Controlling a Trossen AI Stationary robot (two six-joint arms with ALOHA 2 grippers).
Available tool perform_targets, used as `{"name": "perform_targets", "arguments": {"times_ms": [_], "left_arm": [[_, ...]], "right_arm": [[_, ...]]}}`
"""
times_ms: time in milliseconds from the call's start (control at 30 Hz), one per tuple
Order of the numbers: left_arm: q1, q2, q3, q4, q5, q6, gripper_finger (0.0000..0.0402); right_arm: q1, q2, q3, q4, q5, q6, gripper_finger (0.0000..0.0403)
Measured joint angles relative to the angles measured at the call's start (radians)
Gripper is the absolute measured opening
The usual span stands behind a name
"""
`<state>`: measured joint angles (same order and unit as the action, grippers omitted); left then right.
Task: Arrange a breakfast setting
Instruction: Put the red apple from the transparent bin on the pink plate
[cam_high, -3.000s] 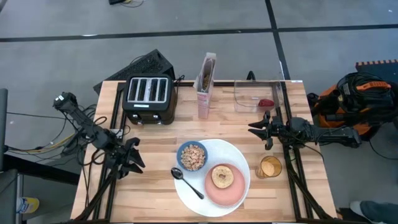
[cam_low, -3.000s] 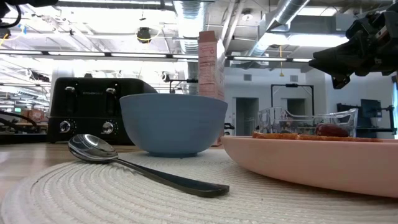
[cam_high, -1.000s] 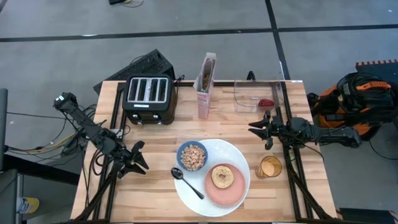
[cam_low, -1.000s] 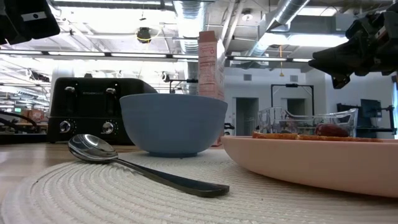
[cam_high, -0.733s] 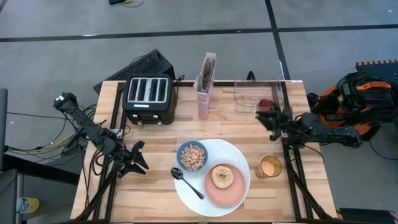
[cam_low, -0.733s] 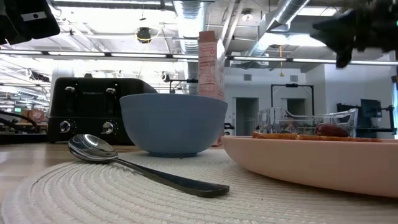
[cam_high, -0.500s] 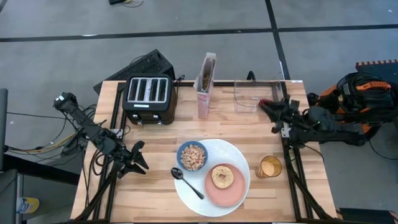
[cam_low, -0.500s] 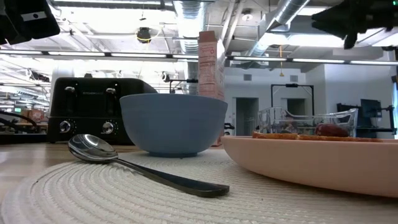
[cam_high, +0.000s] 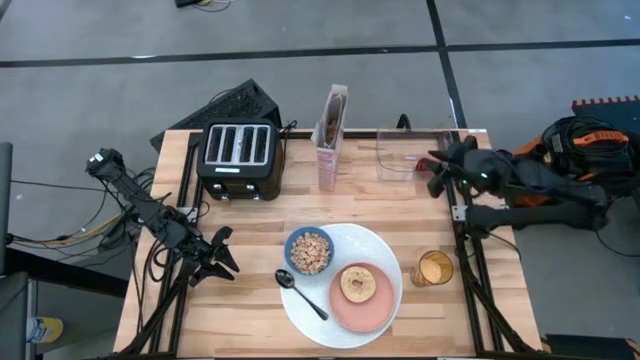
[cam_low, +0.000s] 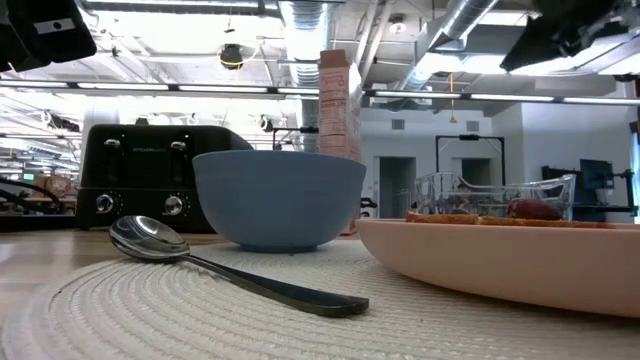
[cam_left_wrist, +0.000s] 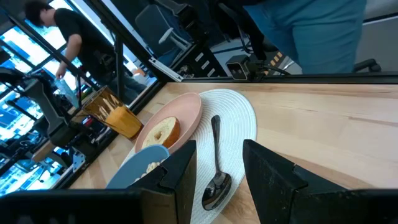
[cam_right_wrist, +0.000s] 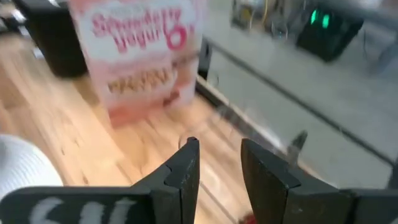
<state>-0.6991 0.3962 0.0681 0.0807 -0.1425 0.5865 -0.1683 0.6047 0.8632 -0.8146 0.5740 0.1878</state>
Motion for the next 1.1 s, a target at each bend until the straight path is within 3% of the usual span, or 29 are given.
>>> {"name": "perform_targets", "arguments": {"times_ms": [300,567,833,1100], "left_arm": [[0.000,0.000,0.000,0.000,0.000,0.000,0.0121],[0.000,0.000,0.000,0.000,0.000,0.000,0.0121],[0.000,0.000,0.000,0.000,0.000,0.000,0.0121],[0.000,0.000,0.000,0.000,0.000,0.000,0.0121]], "right_arm": [[-0.291,0.181,0.064,-0.061,-0.223,-0.060,0.0158],[-0.594,0.266,0.065,-0.067,-0.440,-0.248,0.0278],[-0.736,0.365,0.065,-0.073,-0.460,-0.377,0.0389],[-0.770,0.523,0.065,-0.147,-0.452,-0.356,0.0393]]}}
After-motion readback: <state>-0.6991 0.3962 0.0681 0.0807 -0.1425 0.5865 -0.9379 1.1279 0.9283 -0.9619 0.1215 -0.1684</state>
